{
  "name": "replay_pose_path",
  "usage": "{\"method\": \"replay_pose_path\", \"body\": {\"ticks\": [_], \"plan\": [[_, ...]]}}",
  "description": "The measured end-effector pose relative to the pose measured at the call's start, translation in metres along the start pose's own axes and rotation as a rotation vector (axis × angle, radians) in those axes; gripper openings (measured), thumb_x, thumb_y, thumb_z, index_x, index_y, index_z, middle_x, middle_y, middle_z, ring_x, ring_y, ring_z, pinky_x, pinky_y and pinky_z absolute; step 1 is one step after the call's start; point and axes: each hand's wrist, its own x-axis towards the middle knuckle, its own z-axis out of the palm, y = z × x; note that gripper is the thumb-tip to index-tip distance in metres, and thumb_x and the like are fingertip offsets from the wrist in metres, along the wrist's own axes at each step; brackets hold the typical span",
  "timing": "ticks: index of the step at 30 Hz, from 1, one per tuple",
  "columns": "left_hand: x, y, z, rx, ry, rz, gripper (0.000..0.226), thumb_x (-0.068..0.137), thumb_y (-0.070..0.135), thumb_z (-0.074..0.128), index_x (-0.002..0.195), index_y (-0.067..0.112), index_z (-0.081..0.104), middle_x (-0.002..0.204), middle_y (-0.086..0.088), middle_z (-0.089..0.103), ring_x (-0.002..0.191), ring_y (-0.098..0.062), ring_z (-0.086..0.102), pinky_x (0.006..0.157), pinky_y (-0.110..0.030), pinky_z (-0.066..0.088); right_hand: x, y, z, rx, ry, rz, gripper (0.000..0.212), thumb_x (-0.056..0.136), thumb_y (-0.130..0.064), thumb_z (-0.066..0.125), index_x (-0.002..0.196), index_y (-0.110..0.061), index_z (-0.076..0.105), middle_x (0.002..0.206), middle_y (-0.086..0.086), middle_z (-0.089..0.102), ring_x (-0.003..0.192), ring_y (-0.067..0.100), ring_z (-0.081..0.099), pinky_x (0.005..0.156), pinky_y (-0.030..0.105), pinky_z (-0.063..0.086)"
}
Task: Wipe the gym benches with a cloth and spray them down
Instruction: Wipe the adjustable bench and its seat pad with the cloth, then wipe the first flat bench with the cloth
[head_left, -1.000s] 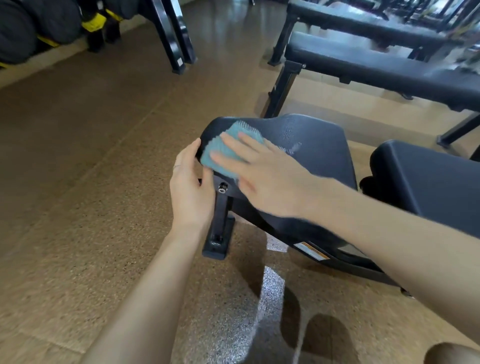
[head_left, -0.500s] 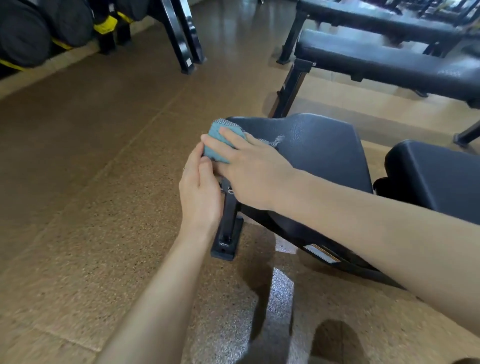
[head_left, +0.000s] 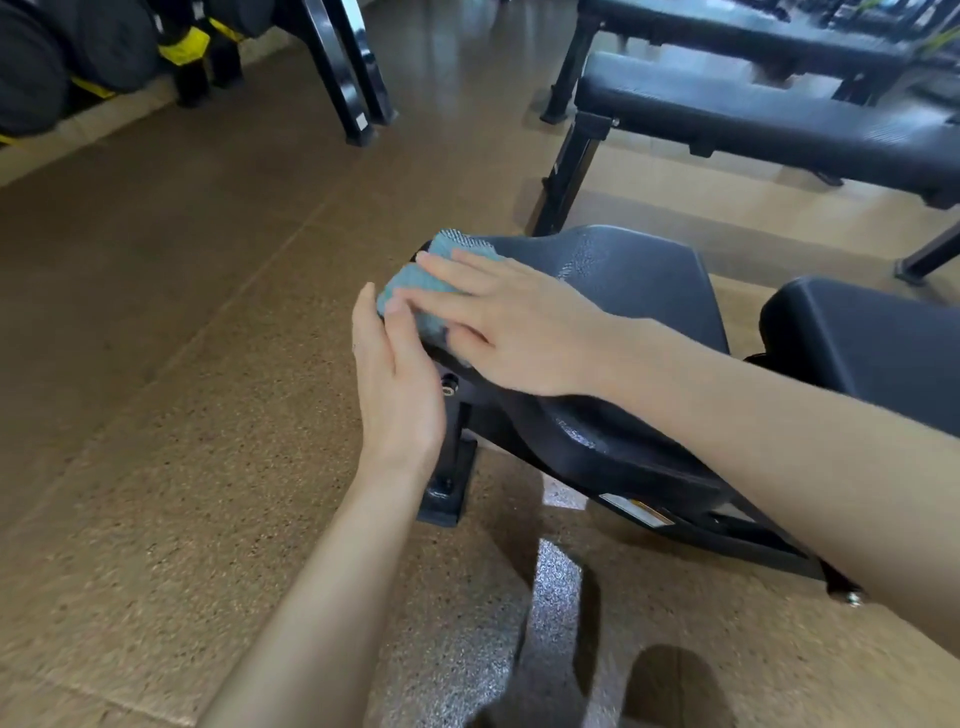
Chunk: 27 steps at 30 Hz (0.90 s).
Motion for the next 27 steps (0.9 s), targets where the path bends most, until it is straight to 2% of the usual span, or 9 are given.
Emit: {"method": "replay_pose_path", "body": {"ticks": [4, 9, 12, 15, 18, 21, 23, 25, 27], "plan": [[-0.002, 0.005, 0.006, 0.144, 0.023, 0.096, 0.066, 0.104, 0.052, 0.026, 0.163, 0.023, 0.015, 0.169, 0.004, 0.014, 0.155, -0.01, 0.012, 0.128, -0.042, 0.016, 0.056, 0.032, -0.011, 0.197, -0.014, 0.145, 0.049, 0.1, -0.038, 0.02, 0.141, -0.036, 0.047, 0.138, 0.004, 0.054, 0.127, 0.028, 0.05, 0.103, 0.048, 0.04], [-0.008, 0.014, 0.022, 0.621, -0.057, 0.468, 0.054, 0.104, 0.047, 0.032, 0.148, 0.019, 0.049, 0.16, -0.001, 0.037, 0.152, -0.023, 0.02, 0.126, -0.044, 0.017, 0.039, 0.093, -0.01, 0.179, -0.078, 0.447, 0.04, 0.105, -0.036, 0.019, 0.112, -0.022, 0.056, 0.139, 0.011, 0.056, 0.124, 0.034, 0.05, 0.101, 0.045, 0.036], [-0.009, 0.011, 0.027, 0.744, -0.062, 0.487, 0.048, 0.103, 0.045, 0.035, 0.141, 0.022, 0.055, 0.156, 0.002, 0.041, 0.151, -0.026, 0.019, 0.125, -0.046, 0.017, 0.02, 0.121, -0.002, 0.173, 0.0, 0.572, 0.045, 0.104, -0.037, 0.018, 0.121, -0.02, 0.056, 0.135, 0.014, 0.055, 0.124, 0.036, 0.049, 0.103, 0.051, 0.035], [-0.009, 0.018, 0.023, 0.756, -0.094, 0.434, 0.047, 0.103, 0.045, 0.036, 0.139, 0.024, 0.057, 0.155, 0.005, 0.042, 0.151, -0.025, 0.021, 0.125, -0.046, 0.02, -0.011, 0.151, 0.004, 0.243, 0.069, 0.777, 0.05, 0.105, -0.041, 0.018, 0.131, -0.017, 0.053, 0.137, 0.018, 0.052, 0.127, 0.04, 0.047, 0.103, 0.051, 0.036], [-0.004, 0.045, 0.02, 0.853, -0.2, 0.332, 0.056, 0.1, 0.054, 0.03, 0.134, 0.022, 0.059, 0.151, 0.002, 0.045, 0.145, -0.031, 0.027, 0.122, -0.048, 0.025, -0.039, 0.16, 0.003, 0.317, 0.021, 0.853, 0.048, 0.107, -0.038, 0.021, 0.141, -0.015, 0.045, 0.14, 0.022, 0.046, 0.128, 0.043, 0.043, 0.106, 0.049, 0.034], [0.01, 0.086, 0.016, 0.994, -0.461, 0.107, 0.069, 0.097, 0.063, 0.019, 0.14, 0.023, 0.056, 0.155, 0.0, 0.041, 0.146, -0.028, 0.025, 0.123, -0.045, 0.023, -0.056, 0.144, -0.007, 0.364, -0.025, 1.002, 0.045, 0.108, -0.034, 0.027, 0.144, -0.011, 0.036, 0.134, 0.025, 0.045, 0.118, 0.048, 0.051, 0.099, 0.049, 0.04], [0.017, 0.118, 0.012, 1.052, -0.606, -0.022, 0.067, 0.101, 0.061, 0.021, 0.148, 0.024, 0.051, 0.159, -0.001, 0.038, 0.15, -0.024, 0.022, 0.124, -0.043, 0.02, -0.07, 0.131, -0.023, 0.365, -0.181, 1.054, 0.044, 0.106, -0.024, 0.035, 0.143, -0.002, 0.037, 0.135, 0.024, 0.05, 0.12, 0.044, 0.055, 0.095, 0.047, 0.045], [0.019, 0.157, 0.008, 1.046, -0.684, -0.116, 0.059, 0.105, 0.054, 0.028, 0.153, 0.024, 0.043, 0.162, -0.001, 0.036, 0.151, -0.022, 0.021, 0.124, -0.041, 0.021, -0.081, 0.119, -0.052, 0.414, -0.42, 1.017, 0.036, 0.101, -0.014, 0.043, 0.132, 0.002, 0.052, 0.125, 0.02, 0.06, 0.113, 0.038, 0.06, 0.085, 0.039, 0.047], [0.021, 0.205, 0.005, 1.031, -0.74, -0.183, 0.058, 0.106, 0.052, 0.031, 0.156, 0.025, 0.037, 0.163, -0.001, 0.034, 0.151, -0.023, 0.023, 0.123, -0.044, 0.024, -0.085, 0.104, -0.097, 0.522, -0.564, 0.982, 0.013, 0.099, -0.016, 0.048, 0.101, -0.009, 0.06, 0.101, 0.014, 0.06, 0.096, 0.031, 0.057, 0.08, 0.033, 0.042]]}}
